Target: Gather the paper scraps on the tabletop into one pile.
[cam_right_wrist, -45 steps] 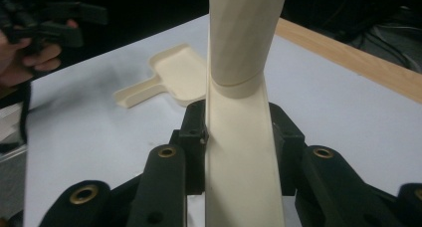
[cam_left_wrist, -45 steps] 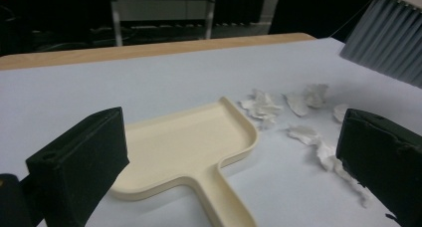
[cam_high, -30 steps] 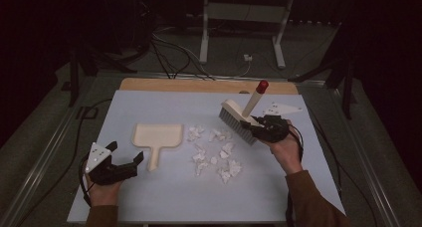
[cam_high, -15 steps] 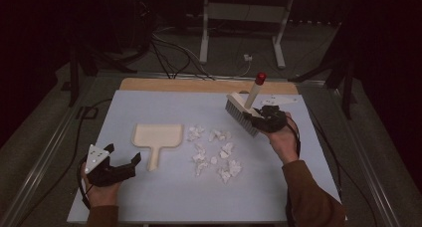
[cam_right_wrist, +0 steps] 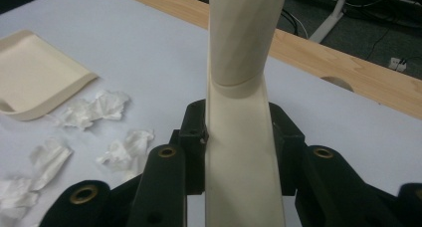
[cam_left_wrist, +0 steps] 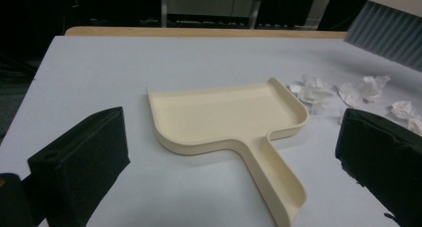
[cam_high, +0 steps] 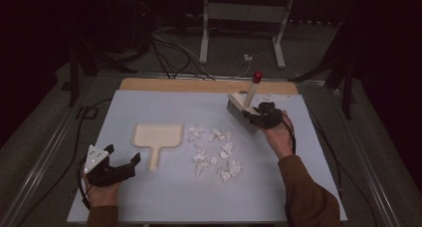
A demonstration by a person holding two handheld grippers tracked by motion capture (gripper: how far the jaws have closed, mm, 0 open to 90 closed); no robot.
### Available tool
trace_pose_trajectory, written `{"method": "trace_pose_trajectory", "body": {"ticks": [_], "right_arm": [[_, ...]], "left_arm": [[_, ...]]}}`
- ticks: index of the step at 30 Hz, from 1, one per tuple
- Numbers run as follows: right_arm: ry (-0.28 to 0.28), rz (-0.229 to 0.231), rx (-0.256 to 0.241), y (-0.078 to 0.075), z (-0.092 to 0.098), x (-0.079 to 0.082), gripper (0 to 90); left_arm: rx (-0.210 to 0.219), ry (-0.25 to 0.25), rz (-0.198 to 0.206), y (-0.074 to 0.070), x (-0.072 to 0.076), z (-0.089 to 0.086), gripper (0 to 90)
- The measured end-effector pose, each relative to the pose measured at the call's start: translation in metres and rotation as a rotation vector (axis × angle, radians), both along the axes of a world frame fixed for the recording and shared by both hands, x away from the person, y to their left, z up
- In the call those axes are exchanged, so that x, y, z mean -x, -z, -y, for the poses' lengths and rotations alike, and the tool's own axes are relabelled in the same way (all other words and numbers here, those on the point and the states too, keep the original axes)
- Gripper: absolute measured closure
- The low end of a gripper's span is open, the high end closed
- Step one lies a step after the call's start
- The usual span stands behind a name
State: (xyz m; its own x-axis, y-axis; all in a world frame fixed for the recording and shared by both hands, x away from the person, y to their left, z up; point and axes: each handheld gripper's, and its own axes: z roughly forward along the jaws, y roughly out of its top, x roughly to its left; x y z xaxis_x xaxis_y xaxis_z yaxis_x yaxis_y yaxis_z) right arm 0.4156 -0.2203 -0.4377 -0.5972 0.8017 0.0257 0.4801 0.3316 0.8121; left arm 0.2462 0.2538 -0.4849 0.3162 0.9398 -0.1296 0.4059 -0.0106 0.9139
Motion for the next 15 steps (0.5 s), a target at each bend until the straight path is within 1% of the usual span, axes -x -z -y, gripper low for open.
{"method": "trace_pose_trajectory", "body": {"ticks": [4,8,11,15], "right_arm": [[-0.02,0.011,0.001,0.005,-0.005,-0.007,67.9],[-0.035,0.01,0.021,0.014,-0.011,-0.012,67.8],[-0.044,-0.016,0.042,0.024,-0.014,-0.014,67.8],[-0.053,-0.048,0.049,0.033,-0.016,-0.017,67.8]], "left_arm": [[0.002,-0.006,-0.002,0.0,0.0,0.0,1.1],[0.008,-0.006,-0.002,0.0,0.001,-0.001,1.3],[0.014,-0.01,0.0,0.0,0.001,-0.003,1.3],[0.015,-0.01,-0.003,0.0,0.001,-0.003,1.5]]}}
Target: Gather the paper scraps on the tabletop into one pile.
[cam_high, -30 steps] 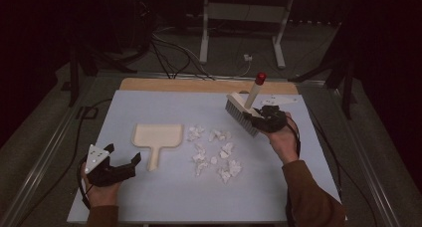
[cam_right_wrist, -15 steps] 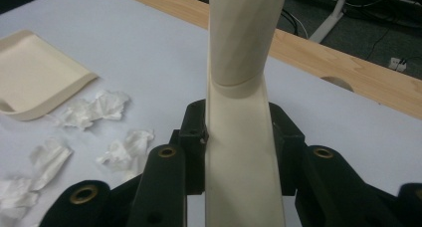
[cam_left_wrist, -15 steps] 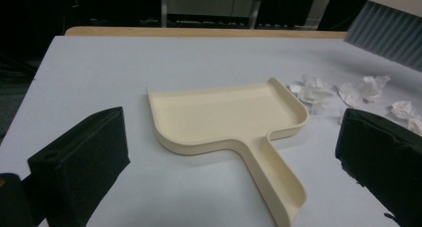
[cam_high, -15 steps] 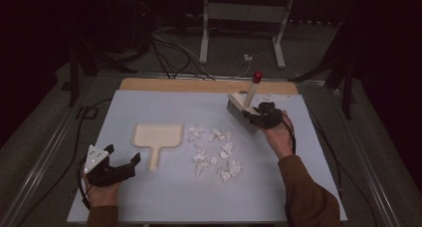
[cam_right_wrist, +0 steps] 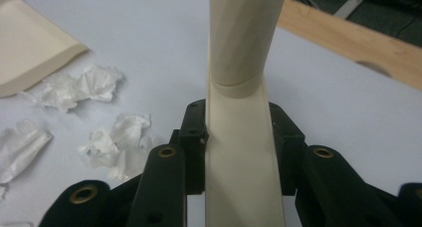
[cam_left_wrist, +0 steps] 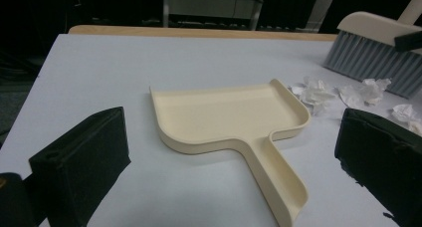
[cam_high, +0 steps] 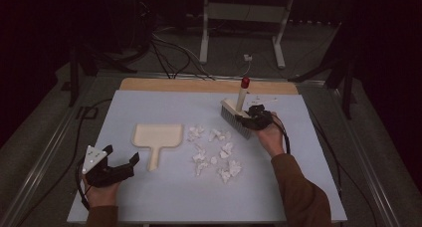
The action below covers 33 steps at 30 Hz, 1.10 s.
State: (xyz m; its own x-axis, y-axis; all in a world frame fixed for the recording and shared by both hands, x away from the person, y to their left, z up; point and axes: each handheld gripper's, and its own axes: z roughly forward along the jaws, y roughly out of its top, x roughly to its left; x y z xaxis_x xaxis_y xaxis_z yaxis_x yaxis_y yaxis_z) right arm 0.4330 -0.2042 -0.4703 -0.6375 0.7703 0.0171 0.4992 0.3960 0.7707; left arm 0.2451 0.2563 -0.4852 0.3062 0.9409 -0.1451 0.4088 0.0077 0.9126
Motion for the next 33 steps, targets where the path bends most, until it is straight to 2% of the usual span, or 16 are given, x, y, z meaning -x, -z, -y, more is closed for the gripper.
{"method": "trace_pose_trajectory", "body": {"ticks": [3,8,11,17,22,29,33], "right_arm": [[0.006,-0.012,-0.016,0.002,0.0,-0.003,67.6],[0.009,-0.025,-0.003,0.0,-0.001,-0.007,66.0],[0.019,-0.021,-0.016,-0.003,-0.002,-0.01,64.4],[0.015,-0.028,0.016,-0.007,-0.009,-0.015,66.8],[-0.006,0.0,0.027,-0.005,-0.016,-0.013,67.5],[-0.067,0.036,0.051,-0.003,-0.034,-0.009,67.5],[-0.098,0.046,0.033,-0.001,-0.04,-0.007,67.6]], "left_arm": [[0.004,0.004,-0.001,0.001,0.0,0.0,3.1],[0.008,0.002,0.001,0.001,0.0,0.0,3.1],[0.008,0.002,0.001,0.001,0.0,0.0,3.2],[0.007,0.001,-0.003,0.001,0.0,-0.001,3.5],[0.013,0.0,-0.008,0.002,-0.001,-0.001,4.0],[0.013,-0.001,-0.011,0.002,-0.001,-0.001,4.3],[0.012,0.0,-0.012,0.002,-0.001,-0.001,4.4]]}}
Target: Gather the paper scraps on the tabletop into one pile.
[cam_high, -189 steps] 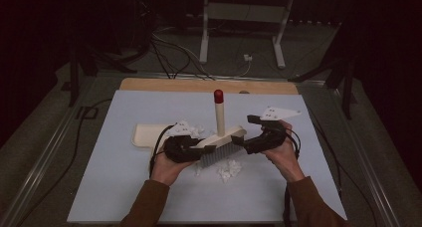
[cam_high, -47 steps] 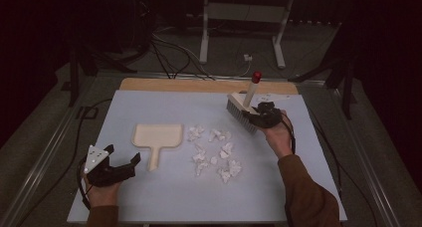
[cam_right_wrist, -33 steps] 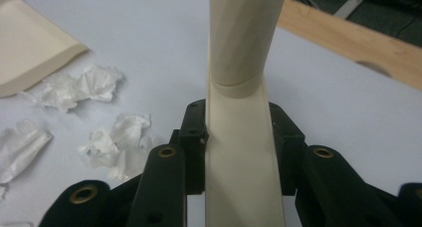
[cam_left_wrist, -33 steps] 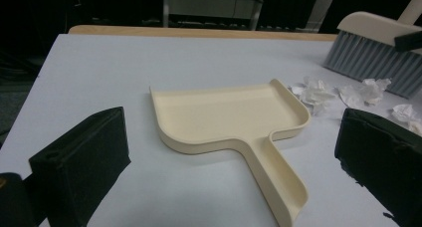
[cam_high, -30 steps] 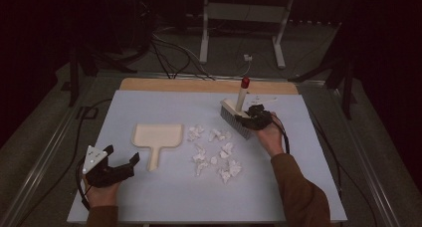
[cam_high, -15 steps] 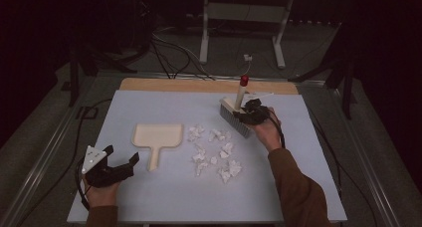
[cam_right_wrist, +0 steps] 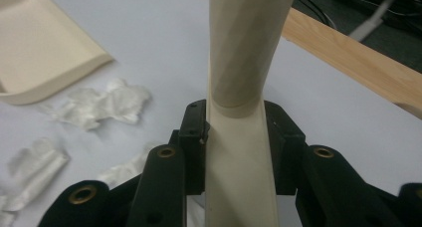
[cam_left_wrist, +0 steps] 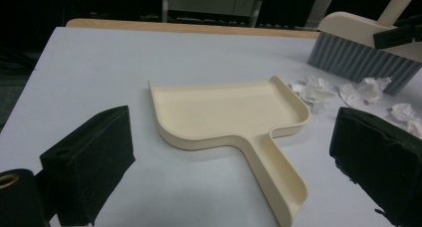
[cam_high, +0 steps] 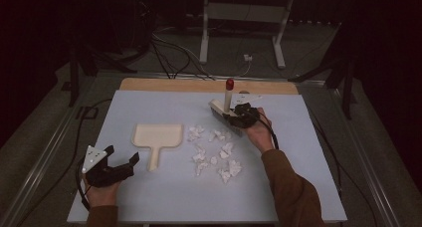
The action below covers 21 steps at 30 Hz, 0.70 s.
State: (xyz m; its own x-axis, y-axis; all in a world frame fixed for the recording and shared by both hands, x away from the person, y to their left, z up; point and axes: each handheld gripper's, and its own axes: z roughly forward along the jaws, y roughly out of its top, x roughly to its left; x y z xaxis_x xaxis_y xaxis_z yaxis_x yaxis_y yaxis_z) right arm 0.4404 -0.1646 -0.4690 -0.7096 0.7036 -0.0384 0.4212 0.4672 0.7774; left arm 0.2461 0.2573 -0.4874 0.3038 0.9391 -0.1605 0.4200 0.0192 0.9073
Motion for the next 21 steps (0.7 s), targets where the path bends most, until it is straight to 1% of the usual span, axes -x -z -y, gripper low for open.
{"method": "trace_pose_trajectory", "body": {"ticks": [4,7,10,11,13,15,18,21], "right_arm": [[-0.039,0.014,0.003,0.001,-0.007,0.003,67.6],[-0.077,0.016,-0.006,0.002,-0.012,0.005,67.6],[-0.127,0.022,-0.008,0.003,-0.019,0.009,67.6],[-0.152,0.025,-0.005,0.003,-0.022,0.01,67.5],[-0.18,0.03,-0.003,0.003,-0.025,0.012,67.5],[-0.215,0.025,-0.01,0.003,-0.028,0.014,67.5],[-0.281,0.029,0.005,0.002,-0.033,0.02,67.5],[-0.321,0.043,0.031,0.002,-0.035,0.025,67.5]], "left_arm": [[-0.004,-0.002,-0.003,0.0,0.0,0.0,4.5],[-0.002,-0.005,-0.003,0.0,0.0,0.0,4.6],[-0.001,-0.005,-0.005,0.0,0.0,0.0,4.6],[-0.002,-0.005,-0.006,0.0,0.0,0.0,4.6],[0.0,-0.006,-0.007,0.001,0.0,-0.001,4.8],[0.001,-0.007,-0.007,0.001,0.0,-0.001,4.8],[0.002,-0.008,-0.01,0.001,0.0,-0.001,5.0],[0.001,-0.01,-0.011,0.001,0.0,-0.001,5.1]]}}
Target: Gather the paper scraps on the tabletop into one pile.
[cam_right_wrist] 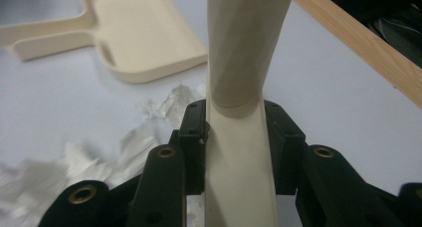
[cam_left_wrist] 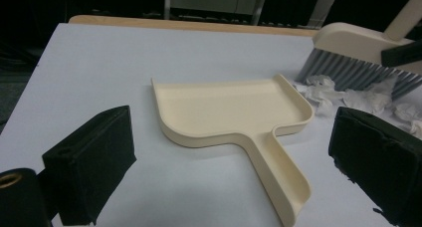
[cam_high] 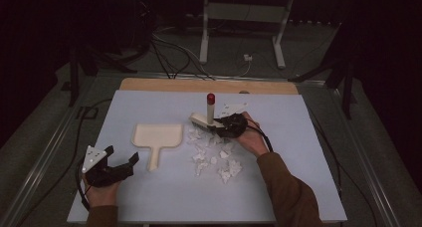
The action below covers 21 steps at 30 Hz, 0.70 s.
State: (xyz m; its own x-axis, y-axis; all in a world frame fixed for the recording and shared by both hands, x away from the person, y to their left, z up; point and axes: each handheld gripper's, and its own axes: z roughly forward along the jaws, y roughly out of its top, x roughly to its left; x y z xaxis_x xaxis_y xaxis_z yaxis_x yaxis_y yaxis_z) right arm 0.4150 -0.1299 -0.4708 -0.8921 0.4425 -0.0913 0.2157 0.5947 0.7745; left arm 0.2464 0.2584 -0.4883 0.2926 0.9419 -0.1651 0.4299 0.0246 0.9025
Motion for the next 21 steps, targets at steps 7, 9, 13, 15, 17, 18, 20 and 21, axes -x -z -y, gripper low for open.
{"method": "trace_pose_trajectory", "body": {"ticks": [7,9,13,15,17,18,20,21], "right_arm": [[-0.093,0.016,0.032,-0.003,0.001,0.016,67.5],[-0.117,0.016,0.04,-0.005,0.002,0.021,67.6],[-0.155,0.013,0.049,-0.006,0.006,0.029,67.5],[-0.174,0.013,0.05,-0.007,0.008,0.032,67.6],[-0.188,0.009,0.049,-0.008,0.011,0.036,67.5],[-0.195,0.004,0.048,-0.009,0.012,0.037,67.6],[-0.203,0.002,0.04,-0.011,0.016,0.039,67.6],[-0.192,0.012,0.039,-0.012,0.016,0.039,67.6]], "left_arm": [[0.007,-0.005,-0.005,0.001,0.0,-0.001,5.4],[0.007,-0.005,-0.006,0.001,0.0,-0.001,5.4],[0.008,-0.006,-0.007,0.001,0.0,-0.001,5.5],[0.01,-0.009,-0.007,0.001,0.0,-0.001,5.5],[0.012,-0.01,-0.007,0.001,0.0,-0.002,5.6],[0.011,-0.01,-0.007,0.001,0.0,-0.002,5.7],[0.015,-0.011,-0.008,0.001,0.0,-0.002,5.8],[0.014,-0.01,-0.01,0.001,0.0,-0.002,5.8]]}}
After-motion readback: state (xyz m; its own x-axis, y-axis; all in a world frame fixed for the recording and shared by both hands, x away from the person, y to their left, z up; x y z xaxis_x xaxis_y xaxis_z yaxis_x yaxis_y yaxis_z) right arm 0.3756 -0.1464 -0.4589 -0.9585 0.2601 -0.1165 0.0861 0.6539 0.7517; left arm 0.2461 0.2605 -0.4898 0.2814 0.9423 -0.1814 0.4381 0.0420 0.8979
